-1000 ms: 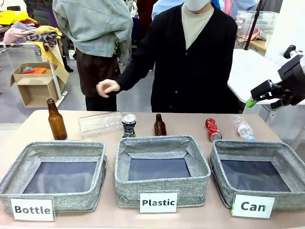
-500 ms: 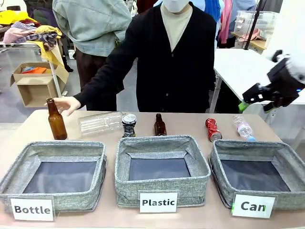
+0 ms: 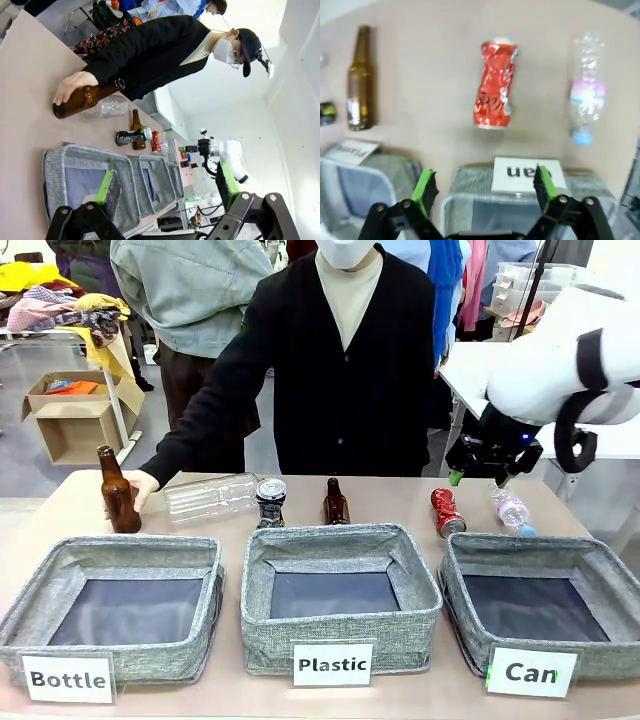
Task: Sort the can waste into the basket.
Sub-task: Pick up the can waste from the table and place it in the right Fabric basket.
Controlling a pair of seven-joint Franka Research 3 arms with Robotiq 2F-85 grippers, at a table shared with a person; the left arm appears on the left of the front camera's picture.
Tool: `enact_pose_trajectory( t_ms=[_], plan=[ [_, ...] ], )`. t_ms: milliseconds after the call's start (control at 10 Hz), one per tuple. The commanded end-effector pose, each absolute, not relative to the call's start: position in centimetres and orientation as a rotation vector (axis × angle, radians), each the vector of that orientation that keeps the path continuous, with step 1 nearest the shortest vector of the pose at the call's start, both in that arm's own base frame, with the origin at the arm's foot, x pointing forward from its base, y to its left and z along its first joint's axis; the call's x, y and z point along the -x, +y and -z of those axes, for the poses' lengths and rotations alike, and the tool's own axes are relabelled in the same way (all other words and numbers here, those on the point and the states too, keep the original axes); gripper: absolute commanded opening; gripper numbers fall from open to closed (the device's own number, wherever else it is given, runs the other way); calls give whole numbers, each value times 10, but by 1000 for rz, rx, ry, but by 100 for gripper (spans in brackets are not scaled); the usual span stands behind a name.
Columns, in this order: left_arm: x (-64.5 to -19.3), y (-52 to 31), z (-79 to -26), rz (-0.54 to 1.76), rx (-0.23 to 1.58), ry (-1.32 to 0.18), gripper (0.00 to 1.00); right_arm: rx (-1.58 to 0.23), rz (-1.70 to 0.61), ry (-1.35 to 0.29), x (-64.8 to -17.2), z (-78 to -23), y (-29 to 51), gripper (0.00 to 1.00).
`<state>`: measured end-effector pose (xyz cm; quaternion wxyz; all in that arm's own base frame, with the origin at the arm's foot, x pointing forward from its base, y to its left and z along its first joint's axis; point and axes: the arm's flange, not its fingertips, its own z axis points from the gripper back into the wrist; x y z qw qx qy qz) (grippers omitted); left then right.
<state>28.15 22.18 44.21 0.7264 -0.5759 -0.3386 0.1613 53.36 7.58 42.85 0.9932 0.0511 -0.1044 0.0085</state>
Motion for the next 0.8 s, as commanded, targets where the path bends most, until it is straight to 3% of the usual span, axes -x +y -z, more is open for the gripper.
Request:
enact_pose_trajectory(
  t_ms=[0,400,700],
  plan=[
    [-280,223,-443,-334,1272,-761,100,-42,26,-156,-579,-411,87,100],
    [-281,222,-442,-356,1270,-747,100,31,32,-67,-628,-348,96,100],
    [-192,262,-532,-208,1475,-904,100,49,64,-60,-648,-321,100,100]
  ],
)
